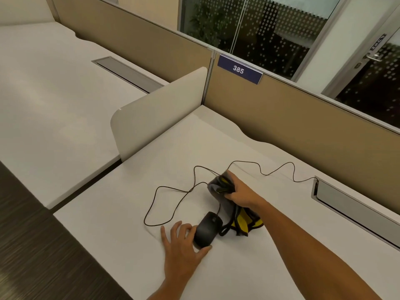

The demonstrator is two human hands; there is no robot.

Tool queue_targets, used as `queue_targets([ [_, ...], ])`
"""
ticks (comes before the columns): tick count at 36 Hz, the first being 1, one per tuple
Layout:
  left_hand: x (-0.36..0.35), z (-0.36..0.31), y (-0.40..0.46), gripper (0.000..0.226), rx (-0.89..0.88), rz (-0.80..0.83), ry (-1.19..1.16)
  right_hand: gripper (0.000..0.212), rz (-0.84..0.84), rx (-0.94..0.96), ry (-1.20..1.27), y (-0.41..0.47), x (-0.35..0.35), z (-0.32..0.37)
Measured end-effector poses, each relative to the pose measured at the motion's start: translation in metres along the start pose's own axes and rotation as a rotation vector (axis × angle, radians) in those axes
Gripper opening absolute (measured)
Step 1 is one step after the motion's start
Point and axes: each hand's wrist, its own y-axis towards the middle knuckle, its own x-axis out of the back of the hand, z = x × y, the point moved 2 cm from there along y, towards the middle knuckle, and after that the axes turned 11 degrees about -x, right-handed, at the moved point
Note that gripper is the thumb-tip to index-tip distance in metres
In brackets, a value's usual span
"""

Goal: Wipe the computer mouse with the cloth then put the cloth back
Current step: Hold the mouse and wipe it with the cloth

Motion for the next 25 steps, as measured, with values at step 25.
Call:
queue_targets([
  [25, 0.004, -0.002, 0.000, 0.065, 0.022, -0.042, 0.008, 0.092, 0.010, -0.032, -0.124, -0.024, -0.052, 0.009],
])
